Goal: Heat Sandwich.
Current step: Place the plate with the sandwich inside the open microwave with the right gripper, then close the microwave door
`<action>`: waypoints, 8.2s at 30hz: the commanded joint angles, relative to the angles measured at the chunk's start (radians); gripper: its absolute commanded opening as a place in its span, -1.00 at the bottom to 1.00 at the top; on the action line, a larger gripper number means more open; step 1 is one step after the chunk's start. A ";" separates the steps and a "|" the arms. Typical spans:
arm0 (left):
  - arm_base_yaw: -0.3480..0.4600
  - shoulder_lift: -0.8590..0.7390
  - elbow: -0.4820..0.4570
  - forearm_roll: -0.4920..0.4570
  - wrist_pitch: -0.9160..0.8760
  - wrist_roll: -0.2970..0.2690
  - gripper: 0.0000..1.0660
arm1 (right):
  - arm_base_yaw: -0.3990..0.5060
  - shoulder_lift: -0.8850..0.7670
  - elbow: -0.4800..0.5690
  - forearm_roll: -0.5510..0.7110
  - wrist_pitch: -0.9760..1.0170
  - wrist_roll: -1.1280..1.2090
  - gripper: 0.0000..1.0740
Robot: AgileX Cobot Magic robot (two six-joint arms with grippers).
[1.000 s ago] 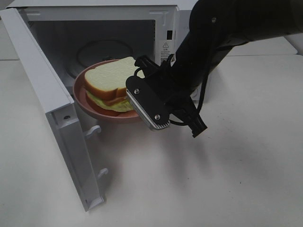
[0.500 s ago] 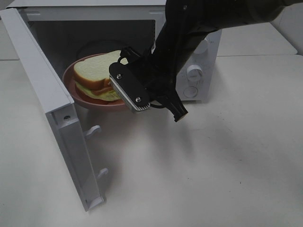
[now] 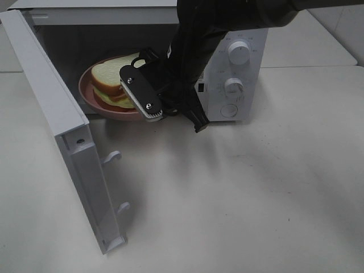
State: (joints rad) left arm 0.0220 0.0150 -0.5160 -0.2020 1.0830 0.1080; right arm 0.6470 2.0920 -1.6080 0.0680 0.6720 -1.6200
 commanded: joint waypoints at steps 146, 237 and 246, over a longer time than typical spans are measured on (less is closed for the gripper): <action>-0.004 -0.002 0.001 0.001 -0.007 -0.002 0.83 | 0.011 -0.743 0.917 -0.190 -0.491 1.255 0.42; -0.004 -0.003 0.001 0.001 -0.007 -0.001 0.83 | -0.632 -2.123 1.109 -0.135 0.323 1.696 0.42; -0.004 -0.003 0.001 0.001 -0.007 -0.001 0.83 | -0.632 -2.123 1.109 -0.135 0.323 1.696 0.42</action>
State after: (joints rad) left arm 0.0220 0.0160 -0.5160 -0.2000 1.0830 0.1080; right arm 0.0240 -0.0030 -0.4990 -0.0700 1.0030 0.0780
